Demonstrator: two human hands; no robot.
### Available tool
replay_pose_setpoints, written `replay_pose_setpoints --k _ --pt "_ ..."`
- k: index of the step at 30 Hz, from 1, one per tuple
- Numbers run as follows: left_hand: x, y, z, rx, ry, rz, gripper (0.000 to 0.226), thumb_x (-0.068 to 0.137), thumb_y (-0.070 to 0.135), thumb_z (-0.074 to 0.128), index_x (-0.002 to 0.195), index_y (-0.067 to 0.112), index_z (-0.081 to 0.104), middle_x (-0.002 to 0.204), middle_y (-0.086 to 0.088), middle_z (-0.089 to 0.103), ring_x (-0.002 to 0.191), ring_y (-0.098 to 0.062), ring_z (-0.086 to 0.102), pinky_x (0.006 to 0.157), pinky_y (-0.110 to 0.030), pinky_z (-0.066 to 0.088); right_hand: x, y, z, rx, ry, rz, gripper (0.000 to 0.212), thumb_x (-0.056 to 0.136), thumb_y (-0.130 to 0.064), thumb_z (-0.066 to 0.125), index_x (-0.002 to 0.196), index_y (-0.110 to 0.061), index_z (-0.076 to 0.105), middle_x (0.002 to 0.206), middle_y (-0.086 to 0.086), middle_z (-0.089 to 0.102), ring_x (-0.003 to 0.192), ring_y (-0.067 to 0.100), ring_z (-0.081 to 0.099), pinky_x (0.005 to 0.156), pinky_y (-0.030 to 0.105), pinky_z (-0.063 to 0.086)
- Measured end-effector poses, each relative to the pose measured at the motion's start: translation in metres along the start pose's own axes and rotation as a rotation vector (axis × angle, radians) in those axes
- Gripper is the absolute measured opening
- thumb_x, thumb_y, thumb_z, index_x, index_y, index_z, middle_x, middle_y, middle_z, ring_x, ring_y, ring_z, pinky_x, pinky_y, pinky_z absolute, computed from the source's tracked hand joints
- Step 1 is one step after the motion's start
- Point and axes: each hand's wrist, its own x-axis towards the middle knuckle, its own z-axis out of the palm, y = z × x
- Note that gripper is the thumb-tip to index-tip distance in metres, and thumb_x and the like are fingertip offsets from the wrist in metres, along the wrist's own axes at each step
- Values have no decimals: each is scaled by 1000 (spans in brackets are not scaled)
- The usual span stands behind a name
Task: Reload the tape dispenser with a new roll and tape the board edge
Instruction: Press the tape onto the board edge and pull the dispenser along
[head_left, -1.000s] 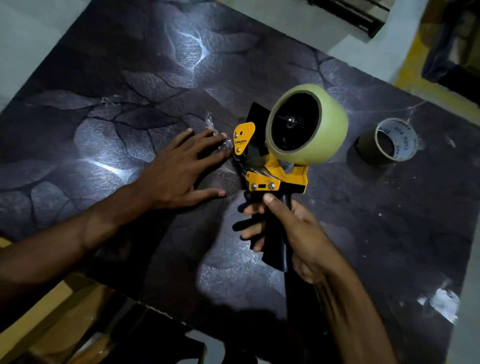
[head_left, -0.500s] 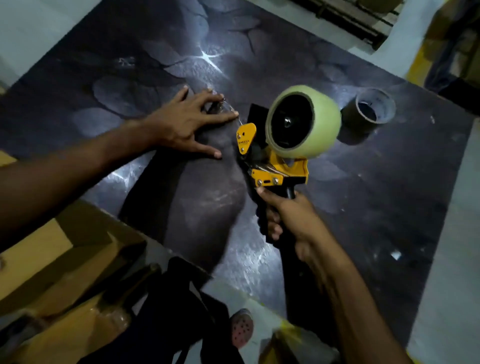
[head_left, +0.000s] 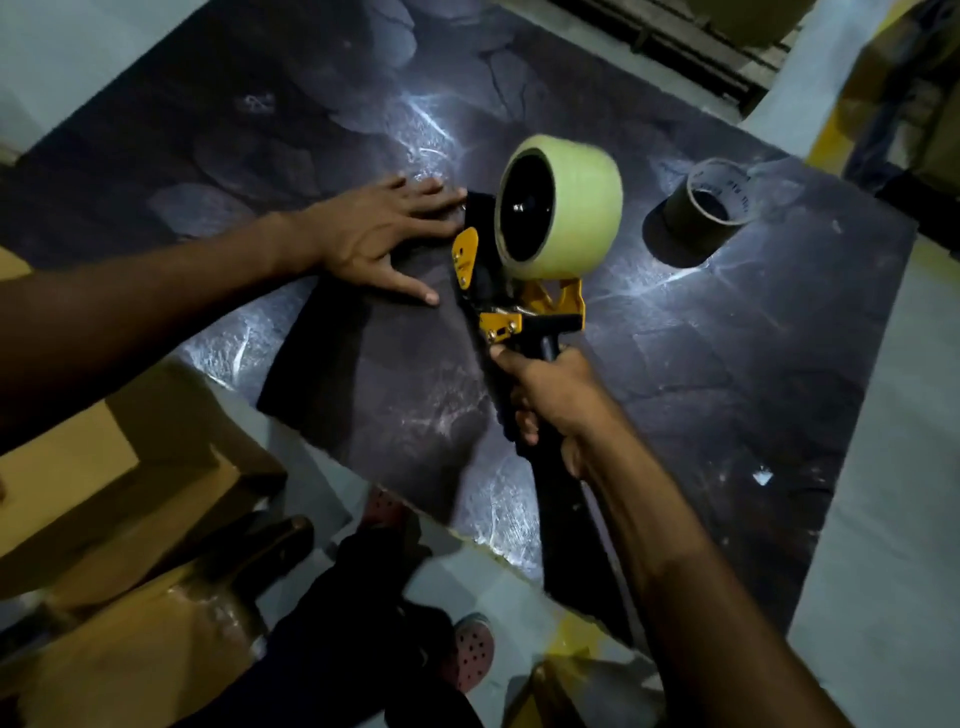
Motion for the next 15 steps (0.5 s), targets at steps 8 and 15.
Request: replay_pose_setpoints --k 8,15 --pt "-13 50 5 31 -121 2 105 69 109 27 152 67 -22 181 -2 -5 166 -41 2 127 -69 9 -71 45 -40 64 -42 131 42 103 -17 63 64 -14 48 38 -4 36 29 12 25 38 19 20" --pt "-43 120 23 21 -140 7 114 66 109 24 160 60 -15 180 -3 -13 166 -38 -8 127 -71 0 -120 94 -61 72 -21 196 32 100 -22 69 72 -14 56 39 -6 39 33 13 26 43 24 21"
